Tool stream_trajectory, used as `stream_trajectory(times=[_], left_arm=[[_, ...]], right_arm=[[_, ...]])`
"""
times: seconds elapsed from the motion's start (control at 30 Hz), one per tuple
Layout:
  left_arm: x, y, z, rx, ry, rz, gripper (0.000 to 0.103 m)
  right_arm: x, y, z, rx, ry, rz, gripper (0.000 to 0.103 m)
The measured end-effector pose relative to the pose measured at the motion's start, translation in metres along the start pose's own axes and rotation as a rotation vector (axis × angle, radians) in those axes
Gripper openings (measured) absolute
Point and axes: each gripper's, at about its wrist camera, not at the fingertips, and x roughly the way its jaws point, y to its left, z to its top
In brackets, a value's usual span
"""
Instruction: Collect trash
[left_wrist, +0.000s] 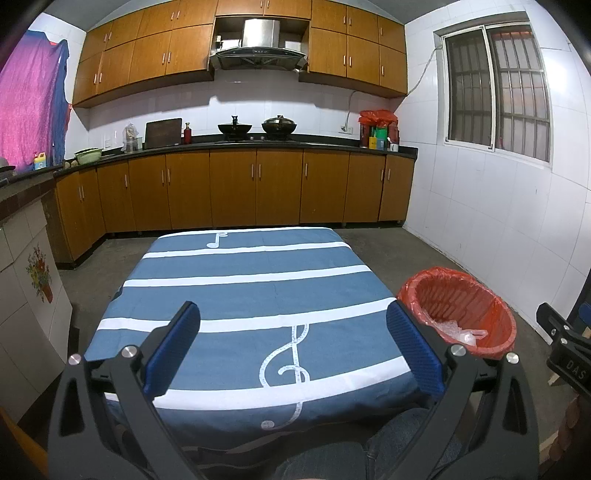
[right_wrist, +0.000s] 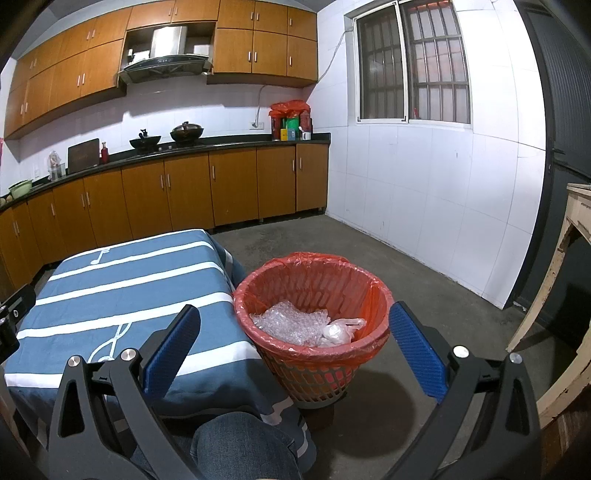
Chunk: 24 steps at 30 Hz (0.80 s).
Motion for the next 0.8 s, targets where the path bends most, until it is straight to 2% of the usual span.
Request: stream_trajectory(times=[0.8], left_arm=[[0.0000, -0.0017, -0.0009, 0.003, 0.004, -0.003, 0.099]], right_arm=[[-0.0001, -0.0005, 0.0005, 0.002, 0.003, 0.000, 0.101]])
